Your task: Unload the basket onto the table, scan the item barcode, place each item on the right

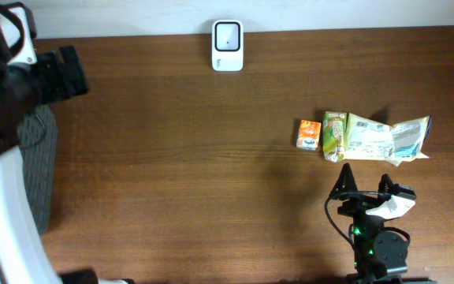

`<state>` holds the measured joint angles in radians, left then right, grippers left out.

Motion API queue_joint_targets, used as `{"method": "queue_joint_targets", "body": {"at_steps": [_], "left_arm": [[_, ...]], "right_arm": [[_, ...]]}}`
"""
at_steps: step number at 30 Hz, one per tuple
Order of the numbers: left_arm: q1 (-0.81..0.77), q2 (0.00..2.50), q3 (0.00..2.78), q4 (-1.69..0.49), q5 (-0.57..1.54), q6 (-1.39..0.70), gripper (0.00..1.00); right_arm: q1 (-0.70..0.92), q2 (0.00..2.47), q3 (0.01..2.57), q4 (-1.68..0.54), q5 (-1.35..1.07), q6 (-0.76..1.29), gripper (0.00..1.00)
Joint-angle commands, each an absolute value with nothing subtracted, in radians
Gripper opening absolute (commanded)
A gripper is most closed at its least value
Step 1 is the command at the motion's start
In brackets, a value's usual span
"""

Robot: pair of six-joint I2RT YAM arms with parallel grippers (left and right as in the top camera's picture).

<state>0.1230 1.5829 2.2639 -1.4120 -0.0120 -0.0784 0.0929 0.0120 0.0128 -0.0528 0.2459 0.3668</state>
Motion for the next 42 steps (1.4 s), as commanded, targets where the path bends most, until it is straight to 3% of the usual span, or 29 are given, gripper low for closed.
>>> {"method": "queue_joint_targets", "body": {"at_steps": [1, 12, 19, 24, 42], "left_arm": [[0.06, 1.438, 2.038, -1.248, -0.033, -0.068, 0.99], [0.031, 0.878, 1.048, -0.542, 0.056, -0.113, 0.99], [0.032, 0.591, 0.574, -0.178, 0.154, 0.196, 0.99], [0.04, 0.524, 0.354, 0.052, 0.153, 0.197, 0.99], [0.088, 0.467, 0.159, 0.105, 0.136, 0.216, 0.99]], "right_arm": [[0.1, 0.003, 0.006, -0.057, 0.266, 0.368, 0.99], [0.1, 0.003, 0.006, -0.057, 0.266, 0.368, 0.99], [0.1, 0.003, 0.006, -0.057, 0.266, 0.368, 0.99], [0.1, 0.003, 0.006, -0.057, 0.266, 0.368, 0.99], [0.1, 0.003, 0.006, -0.057, 0.266, 0.368, 0.99]]}}
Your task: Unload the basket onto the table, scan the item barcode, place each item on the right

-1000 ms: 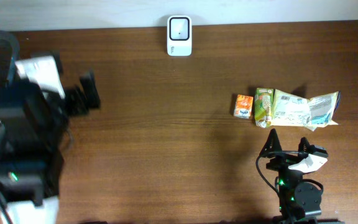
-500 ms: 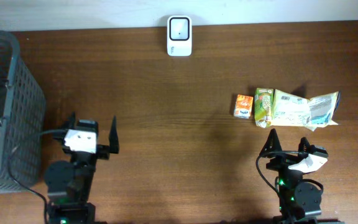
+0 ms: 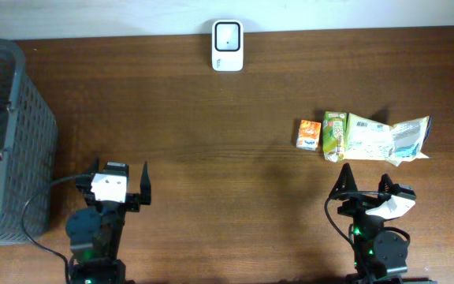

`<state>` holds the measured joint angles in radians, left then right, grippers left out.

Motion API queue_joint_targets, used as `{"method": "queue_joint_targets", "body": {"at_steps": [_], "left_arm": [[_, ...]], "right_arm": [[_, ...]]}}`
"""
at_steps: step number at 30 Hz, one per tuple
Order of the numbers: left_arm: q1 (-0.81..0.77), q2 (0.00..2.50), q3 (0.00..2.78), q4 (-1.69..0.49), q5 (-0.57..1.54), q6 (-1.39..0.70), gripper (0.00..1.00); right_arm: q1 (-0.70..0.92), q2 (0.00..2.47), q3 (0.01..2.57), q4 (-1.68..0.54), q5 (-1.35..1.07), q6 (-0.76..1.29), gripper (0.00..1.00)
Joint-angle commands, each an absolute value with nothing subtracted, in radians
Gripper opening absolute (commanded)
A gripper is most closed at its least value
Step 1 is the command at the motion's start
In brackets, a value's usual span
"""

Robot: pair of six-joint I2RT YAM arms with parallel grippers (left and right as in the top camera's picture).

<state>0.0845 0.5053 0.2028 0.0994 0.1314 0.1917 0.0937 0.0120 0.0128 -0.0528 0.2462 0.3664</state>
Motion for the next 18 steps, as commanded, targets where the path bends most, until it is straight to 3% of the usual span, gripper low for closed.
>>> {"method": "queue_joint_targets", "body": {"at_steps": [1, 18], "left_arm": [[0.088, 0.456, 0.15, 0.105, 0.135, 0.221, 0.99], [0.088, 0.156, 0.008, 0.034, 0.105, 0.325, 0.99]], "right_arm": [[0.1, 0.003, 0.006, -0.057, 0.266, 0.368, 0.99], [0.1, 0.003, 0.006, -0.057, 0.266, 0.368, 0.99]]}}
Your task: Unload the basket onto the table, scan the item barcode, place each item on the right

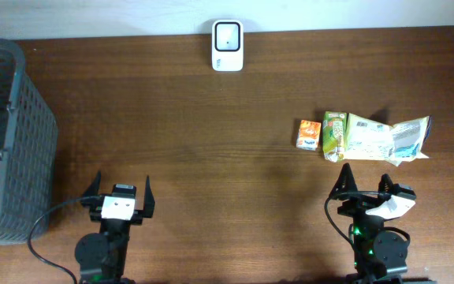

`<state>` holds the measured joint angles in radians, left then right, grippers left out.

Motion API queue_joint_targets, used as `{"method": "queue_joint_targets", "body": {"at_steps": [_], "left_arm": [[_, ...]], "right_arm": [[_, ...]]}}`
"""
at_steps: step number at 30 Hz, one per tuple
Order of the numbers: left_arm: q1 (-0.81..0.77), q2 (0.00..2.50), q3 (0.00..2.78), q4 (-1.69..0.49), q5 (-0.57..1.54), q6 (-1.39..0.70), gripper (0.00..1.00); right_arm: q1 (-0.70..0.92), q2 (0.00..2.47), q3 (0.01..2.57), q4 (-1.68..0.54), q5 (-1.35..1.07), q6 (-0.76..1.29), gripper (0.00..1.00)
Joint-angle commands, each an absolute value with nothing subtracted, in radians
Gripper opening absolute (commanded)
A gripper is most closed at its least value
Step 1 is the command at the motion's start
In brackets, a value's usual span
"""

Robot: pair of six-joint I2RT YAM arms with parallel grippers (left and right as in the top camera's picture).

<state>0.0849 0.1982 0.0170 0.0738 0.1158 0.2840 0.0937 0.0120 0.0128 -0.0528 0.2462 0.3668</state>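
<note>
A white barcode scanner [228,46] stands at the table's far edge in the overhead view. At the right lie three items in a row: a small orange box [308,134], a green carton [334,136] and a crinkled green-and-white packet [386,140]. My right gripper [364,179] is open just in front of the packet, holding nothing. My left gripper [121,188] is open near the front left, far from the items, with nothing between its fingers.
A grey mesh basket [10,134] stands at the left edge of the brown table [180,134], close to my left arm. A black cable [50,225] runs from the left arm toward the basket.
My left gripper has shifted slightly toward the front and right and now points straight ahead. The right arm and the items are unchanged.
At first a large white and black shape covered the left side and hid the basket and the left arm. Then the basket and my left arm showed, gripper open and turned slightly. Now the left gripper sits squared up near the front. The right arm stayed still throughout.
</note>
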Motion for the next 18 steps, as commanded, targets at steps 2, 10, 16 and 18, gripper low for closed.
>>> {"method": "queue_joint_targets", "body": {"at_steps": [2, 10, 16, 18], "left_arm": [[0.088, 0.121, 0.008, -0.022, 0.105, 0.324, 0.99], [0.087, 0.005, 0.009, -0.073, 0.093, 0.331, 0.99], [0.087, 0.005, 0.009, -0.073, 0.093, 0.331, 0.99], [0.088, 0.005, 0.009, -0.073, 0.093, 0.331, 0.99]], "right_arm": [[0.1, 0.003, 0.006, -0.057, 0.266, 0.368, 0.99], [0.1, 0.003, 0.006, -0.057, 0.266, 0.368, 0.99], [0.1, 0.003, 0.006, -0.057, 0.266, 0.368, 0.99], [0.1, 0.003, 0.006, -0.057, 0.266, 0.368, 0.99]]}}
